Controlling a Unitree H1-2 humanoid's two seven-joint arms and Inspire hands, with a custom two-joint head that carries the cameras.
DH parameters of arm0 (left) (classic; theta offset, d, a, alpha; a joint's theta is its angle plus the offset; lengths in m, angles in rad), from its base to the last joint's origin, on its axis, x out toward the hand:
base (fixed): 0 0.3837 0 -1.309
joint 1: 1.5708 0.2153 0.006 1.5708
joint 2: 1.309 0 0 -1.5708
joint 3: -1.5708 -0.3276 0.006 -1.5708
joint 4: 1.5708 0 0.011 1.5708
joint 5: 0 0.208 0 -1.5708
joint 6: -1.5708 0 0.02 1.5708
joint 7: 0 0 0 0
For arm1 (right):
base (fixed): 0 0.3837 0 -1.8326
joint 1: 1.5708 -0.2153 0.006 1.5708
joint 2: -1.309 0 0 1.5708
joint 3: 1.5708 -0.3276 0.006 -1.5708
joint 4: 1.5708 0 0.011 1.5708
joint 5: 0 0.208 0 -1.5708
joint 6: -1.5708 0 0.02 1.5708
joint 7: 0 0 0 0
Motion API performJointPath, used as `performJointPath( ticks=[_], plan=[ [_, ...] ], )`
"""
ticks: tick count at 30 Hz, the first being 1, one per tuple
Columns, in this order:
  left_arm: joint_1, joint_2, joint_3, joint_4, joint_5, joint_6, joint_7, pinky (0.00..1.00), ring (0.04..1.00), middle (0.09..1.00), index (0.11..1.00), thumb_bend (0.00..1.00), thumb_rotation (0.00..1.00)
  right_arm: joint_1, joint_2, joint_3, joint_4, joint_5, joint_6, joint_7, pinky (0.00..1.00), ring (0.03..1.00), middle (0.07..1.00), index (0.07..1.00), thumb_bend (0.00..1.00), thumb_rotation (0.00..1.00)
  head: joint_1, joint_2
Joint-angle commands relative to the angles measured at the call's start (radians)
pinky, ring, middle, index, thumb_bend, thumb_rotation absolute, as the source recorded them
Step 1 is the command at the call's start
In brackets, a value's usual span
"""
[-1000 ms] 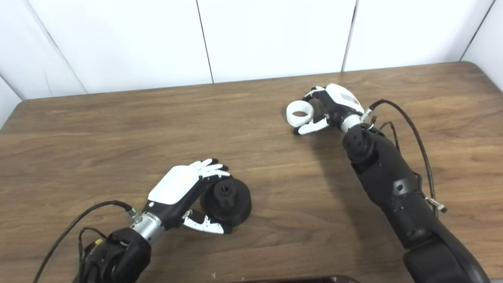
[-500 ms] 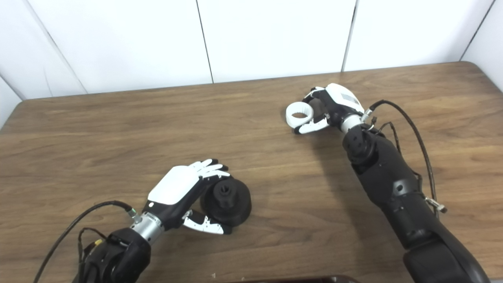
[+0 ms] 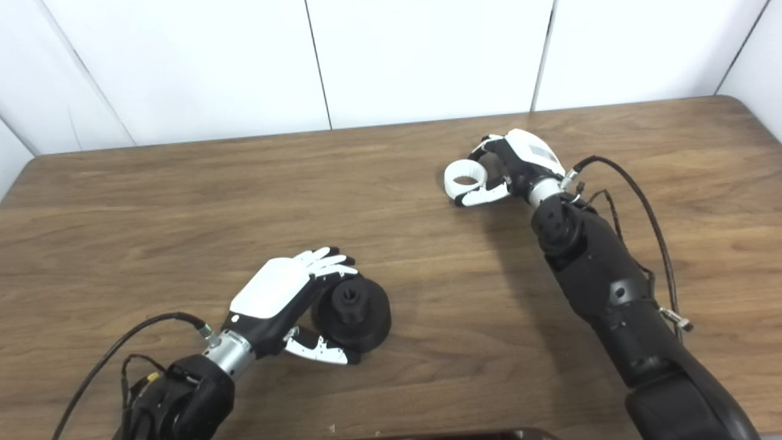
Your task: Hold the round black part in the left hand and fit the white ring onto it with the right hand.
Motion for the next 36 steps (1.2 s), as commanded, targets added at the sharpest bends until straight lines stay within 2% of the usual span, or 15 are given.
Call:
performJointPath(
  ticks=[1, 23, 36],
  plan=[
    [-0.005, 0.008, 0.000, -0.004, 0.018, -0.009, 0.009, 0.93, 0.949, 0.888, 0.731, 0.85, 0.34, -0.036, 0.001, -0.010, -0.033, 0.004, -0.014, -0.021, 0.85, 0.957, 0.908, 0.667, 0.78, 0.29, 0.000, 0.002],
    [-0.004, 0.008, -0.001, -0.008, 0.025, 0.004, -0.003, 0.94, 0.957, 0.893, 0.734, 0.85, 0.33, -0.023, 0.006, -0.011, -0.041, -0.001, -0.027, -0.065, 0.83, 0.935, 0.885, 0.609, 0.76, 0.20, -0.003, 0.006],
    [-0.004, 0.007, -0.006, -0.003, 0.029, 0.002, 0.000, 0.94, 0.953, 0.889, 0.734, 0.85, 0.34, 0.017, -0.011, -0.019, -0.180, -0.007, 0.024, -0.019, 0.80, 0.933, 0.888, 0.604, 0.77, 0.22, -0.002, 0.006]
  ],
)
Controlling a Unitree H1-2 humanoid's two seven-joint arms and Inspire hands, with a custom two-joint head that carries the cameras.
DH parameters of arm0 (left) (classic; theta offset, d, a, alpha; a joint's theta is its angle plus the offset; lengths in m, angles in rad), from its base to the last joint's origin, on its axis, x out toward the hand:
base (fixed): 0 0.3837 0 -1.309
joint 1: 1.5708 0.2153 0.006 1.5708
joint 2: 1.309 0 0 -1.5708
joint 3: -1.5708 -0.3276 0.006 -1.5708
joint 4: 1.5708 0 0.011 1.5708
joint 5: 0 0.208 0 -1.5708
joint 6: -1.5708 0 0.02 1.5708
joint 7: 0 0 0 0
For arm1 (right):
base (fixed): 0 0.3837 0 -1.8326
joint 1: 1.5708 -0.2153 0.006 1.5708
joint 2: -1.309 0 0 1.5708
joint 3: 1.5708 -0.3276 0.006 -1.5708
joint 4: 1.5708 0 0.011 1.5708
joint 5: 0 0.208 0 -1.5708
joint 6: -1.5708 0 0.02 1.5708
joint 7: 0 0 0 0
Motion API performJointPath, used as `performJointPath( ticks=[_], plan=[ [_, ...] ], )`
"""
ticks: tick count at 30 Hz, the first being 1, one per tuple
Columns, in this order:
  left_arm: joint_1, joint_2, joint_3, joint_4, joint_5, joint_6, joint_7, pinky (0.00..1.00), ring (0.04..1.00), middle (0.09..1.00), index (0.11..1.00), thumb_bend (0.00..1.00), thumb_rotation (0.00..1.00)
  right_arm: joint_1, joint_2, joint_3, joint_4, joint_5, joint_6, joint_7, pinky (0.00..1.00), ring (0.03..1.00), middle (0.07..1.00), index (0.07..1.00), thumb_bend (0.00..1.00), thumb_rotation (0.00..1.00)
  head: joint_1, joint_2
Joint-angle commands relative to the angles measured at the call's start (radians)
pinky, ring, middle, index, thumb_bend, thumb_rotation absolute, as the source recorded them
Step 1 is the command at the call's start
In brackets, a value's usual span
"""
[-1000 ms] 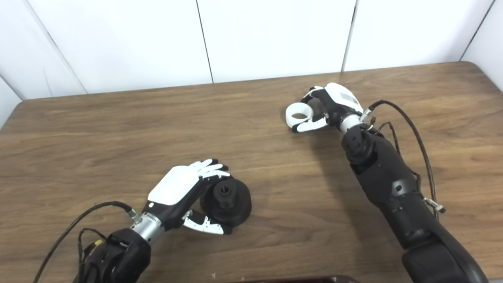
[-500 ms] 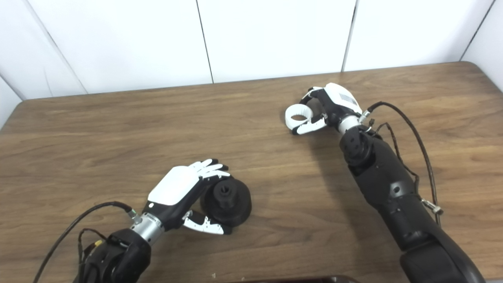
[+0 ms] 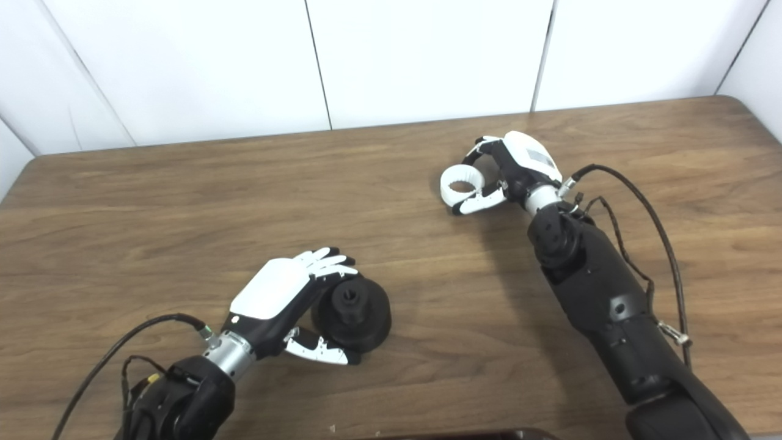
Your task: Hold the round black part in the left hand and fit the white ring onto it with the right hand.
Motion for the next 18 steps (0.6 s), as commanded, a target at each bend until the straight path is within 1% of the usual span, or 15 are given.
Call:
performJointPath(
  ticks=[1, 5, 8, 9, 11, 15, 18],
  plan=[
    [-0.008, 0.007, -0.003, -0.001, 0.025, 0.001, -0.004, 0.94, 0.954, 0.889, 0.734, 0.85, 0.34, -0.037, -0.018, -0.017, -0.061, -0.007, 0.005, 0.001, 0.80, 0.936, 0.889, 0.603, 0.77, 0.23, 0.000, 0.001],
    [-0.009, 0.006, -0.004, 0.001, 0.022, 0.000, -0.004, 0.94, 0.954, 0.889, 0.734, 0.85, 0.34, -0.025, -0.026, -0.017, -0.110, -0.008, 0.023, 0.024, 0.80, 0.939, 0.891, 0.599, 0.76, 0.24, 0.002, 0.001],
    [-0.009, 0.005, -0.004, 0.003, 0.023, 0.000, -0.001, 0.93, 0.949, 0.886, 0.731, 0.85, 0.34, -0.007, -0.031, -0.020, -0.176, -0.007, 0.041, 0.052, 0.80, 0.940, 0.890, 0.597, 0.76, 0.24, 0.004, 0.002],
    [-0.009, 0.005, -0.005, 0.003, 0.027, 0.002, -0.003, 0.93, 0.951, 0.887, 0.732, 0.85, 0.34, 0.002, -0.033, -0.020, -0.203, -0.007, 0.043, 0.060, 0.80, 0.940, 0.887, 0.546, 0.65, 0.20, 0.004, 0.002],
    [-0.009, 0.005, -0.006, 0.005, 0.028, -0.001, 0.000, 0.93, 0.949, 0.886, 0.732, 0.85, 0.34, 0.016, -0.037, -0.019, -0.249, -0.012, 0.050, 0.075, 0.79, 0.932, 0.876, 0.500, 0.54, 0.16, 0.006, 0.002],
    [-0.010, 0.004, -0.006, 0.011, 0.028, -0.007, 0.009, 0.92, 0.947, 0.885, 0.730, 0.85, 0.34, 0.041, -0.042, -0.019, -0.321, -0.027, 0.052, 0.097, 0.77, 0.923, 0.867, 0.493, 0.52, 0.15, 0.012, 0.004],
    [-0.011, 0.003, -0.008, 0.007, 0.034, 0.004, -0.003, 0.94, 0.953, 0.891, 0.736, 0.84, 0.35, 0.066, -0.042, -0.020, -0.389, -0.039, 0.067, 0.121, 0.77, 0.918, 0.862, 0.492, 0.52, 0.15, 0.017, 0.004]
  ],
)
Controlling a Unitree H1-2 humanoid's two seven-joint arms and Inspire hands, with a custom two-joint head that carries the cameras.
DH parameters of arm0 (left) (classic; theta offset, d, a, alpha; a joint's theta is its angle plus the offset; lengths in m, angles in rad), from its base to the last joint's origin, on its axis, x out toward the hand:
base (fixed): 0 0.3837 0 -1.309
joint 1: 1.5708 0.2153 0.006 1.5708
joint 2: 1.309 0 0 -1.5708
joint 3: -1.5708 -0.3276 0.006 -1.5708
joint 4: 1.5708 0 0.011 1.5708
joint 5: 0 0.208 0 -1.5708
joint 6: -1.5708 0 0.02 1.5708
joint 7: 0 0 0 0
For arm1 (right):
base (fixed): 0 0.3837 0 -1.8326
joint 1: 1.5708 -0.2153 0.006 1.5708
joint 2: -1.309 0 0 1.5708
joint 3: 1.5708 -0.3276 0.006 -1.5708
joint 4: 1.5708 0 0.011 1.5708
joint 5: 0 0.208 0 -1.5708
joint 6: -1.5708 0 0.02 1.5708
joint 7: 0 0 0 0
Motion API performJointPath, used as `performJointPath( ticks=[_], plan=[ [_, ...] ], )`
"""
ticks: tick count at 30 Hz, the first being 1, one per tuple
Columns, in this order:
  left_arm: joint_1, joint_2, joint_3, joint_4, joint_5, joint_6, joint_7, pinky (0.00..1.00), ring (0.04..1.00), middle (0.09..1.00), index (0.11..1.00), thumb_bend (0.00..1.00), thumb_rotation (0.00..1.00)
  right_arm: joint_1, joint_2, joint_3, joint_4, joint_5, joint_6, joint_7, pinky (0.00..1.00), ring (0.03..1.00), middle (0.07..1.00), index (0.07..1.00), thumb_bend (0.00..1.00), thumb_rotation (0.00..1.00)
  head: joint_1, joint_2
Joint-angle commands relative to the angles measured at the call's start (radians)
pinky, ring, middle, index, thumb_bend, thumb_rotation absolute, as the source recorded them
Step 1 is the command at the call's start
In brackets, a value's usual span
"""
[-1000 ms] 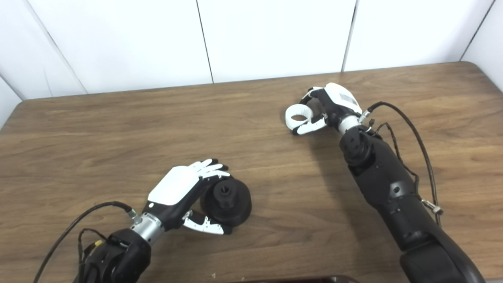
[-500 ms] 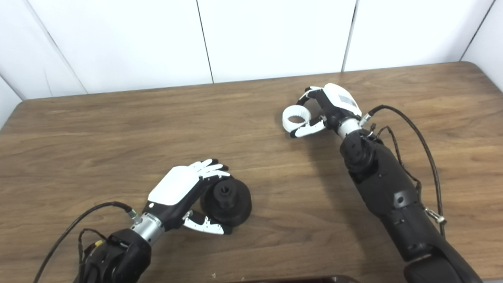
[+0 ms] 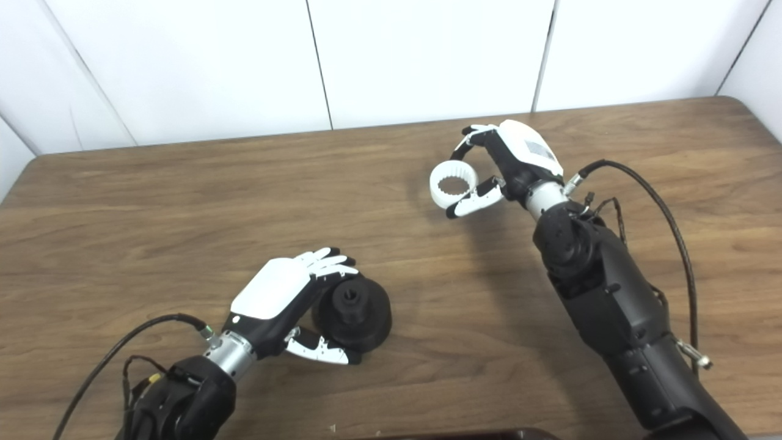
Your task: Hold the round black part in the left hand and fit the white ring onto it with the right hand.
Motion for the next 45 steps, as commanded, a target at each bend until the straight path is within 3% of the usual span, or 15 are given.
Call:
performJointPath(
  ticks=[1, 12, 24, 45],
  plan=[
    [-0.010, 0.005, -0.005, 0.003, 0.031, 0.009, -0.011, 0.94, 0.956, 0.893, 0.738, 0.84, 0.35, -0.020, -0.014, -0.015, -0.075, -0.014, 0.012, 0.010, 0.78, 0.916, 0.860, 0.492, 0.52, 0.15, 0.000, 0.001],
    [-0.008, 0.002, -0.003, -0.002, 0.039, 0.017, -0.011, 0.93, 0.952, 0.889, 0.737, 0.85, 0.34, 0.079, 0.024, 0.007, -0.323, -0.044, 0.044, 0.098, 0.79, 0.905, 0.851, 0.492, 0.52, 0.15, 0.008, 0.008],
    [-0.009, -0.001, -0.004, 0.003, 0.035, 0.025, -0.007, 0.93, 0.950, 0.887, 0.736, 0.86, 0.33, 0.141, 0.074, 0.032, -0.480, -0.066, 0.040, 0.177, 0.79, 0.911, 0.860, 0.492, 0.52, 0.15, 0.010, 0.010],
    [-0.009, -0.013, -0.010, 0.016, 0.034, 0.022, 0.004, 0.93, 0.951, 0.888, 0.736, 0.85, 0.33, 0.187, 0.147, 0.136, -0.523, -0.114, -0.017, 0.245, 0.80, 0.932, 0.860, 0.492, 0.52, 0.16, 0.014, 0.014]
  ],
)
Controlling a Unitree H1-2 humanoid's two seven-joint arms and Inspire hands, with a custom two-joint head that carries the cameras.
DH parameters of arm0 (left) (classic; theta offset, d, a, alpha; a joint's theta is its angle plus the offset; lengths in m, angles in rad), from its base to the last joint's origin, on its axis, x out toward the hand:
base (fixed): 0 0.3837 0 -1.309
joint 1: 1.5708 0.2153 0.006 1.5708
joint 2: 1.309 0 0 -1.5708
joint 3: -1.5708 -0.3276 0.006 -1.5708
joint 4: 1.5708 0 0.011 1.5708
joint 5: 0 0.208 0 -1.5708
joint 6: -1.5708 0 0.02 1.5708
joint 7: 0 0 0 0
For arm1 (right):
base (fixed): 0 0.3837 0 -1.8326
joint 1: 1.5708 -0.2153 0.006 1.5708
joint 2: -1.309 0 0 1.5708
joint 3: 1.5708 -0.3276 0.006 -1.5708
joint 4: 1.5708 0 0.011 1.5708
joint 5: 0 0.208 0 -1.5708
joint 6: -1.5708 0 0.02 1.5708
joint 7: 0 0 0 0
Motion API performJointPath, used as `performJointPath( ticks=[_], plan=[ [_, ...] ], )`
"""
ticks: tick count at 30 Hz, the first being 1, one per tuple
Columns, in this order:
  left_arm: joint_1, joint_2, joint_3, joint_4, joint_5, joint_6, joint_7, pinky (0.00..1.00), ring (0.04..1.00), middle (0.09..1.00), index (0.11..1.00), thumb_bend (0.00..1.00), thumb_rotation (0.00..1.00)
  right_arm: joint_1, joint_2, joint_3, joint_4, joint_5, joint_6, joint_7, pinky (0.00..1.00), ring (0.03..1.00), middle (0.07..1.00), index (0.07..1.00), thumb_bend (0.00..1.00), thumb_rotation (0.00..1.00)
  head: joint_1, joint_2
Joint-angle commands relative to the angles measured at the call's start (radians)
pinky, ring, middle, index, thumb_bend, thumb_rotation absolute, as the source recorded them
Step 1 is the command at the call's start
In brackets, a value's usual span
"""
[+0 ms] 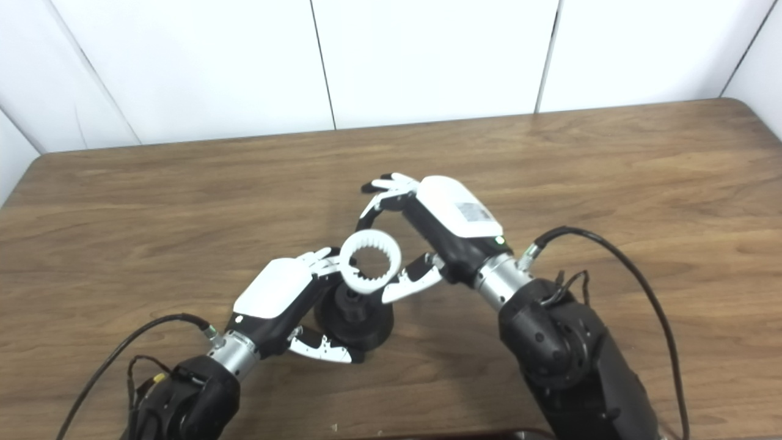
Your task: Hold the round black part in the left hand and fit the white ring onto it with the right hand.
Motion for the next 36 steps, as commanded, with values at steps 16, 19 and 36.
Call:
performJointPath(
  ticks=[16, 19, 36],
  plan=[
    [-0.010, 0.003, -0.014, 0.019, 0.032, -0.016, 0.026, 0.91, 0.944, 0.874, 0.737, 0.84, 0.34, 0.001, 0.040, 0.030, 0.021, -0.019, -0.075, -0.010, 0.82, 0.939, 0.866, 0.492, 0.52, 0.16, 0.004, 0.006],
    [-0.010, 0.002, -0.016, 0.015, 0.033, -0.011, 0.026, 0.91, 0.943, 0.873, 0.736, 0.85, 0.34, 0.002, 0.039, 0.026, 0.023, -0.015, -0.071, -0.007, 0.82, 0.941, 0.867, 0.493, 0.52, 0.16, 0.005, 0.007],
    [-0.004, 0.002, -0.015, 0.010, 0.024, -0.004, 0.024, 0.93, 0.947, 0.889, 0.733, 0.85, 0.34, -0.007, 0.036, -0.006, 0.035, -0.008, -0.087, -0.026, 0.81, 0.941, 0.869, 0.492, 0.52, 0.16, 0.000, 0.005]
  ],
)
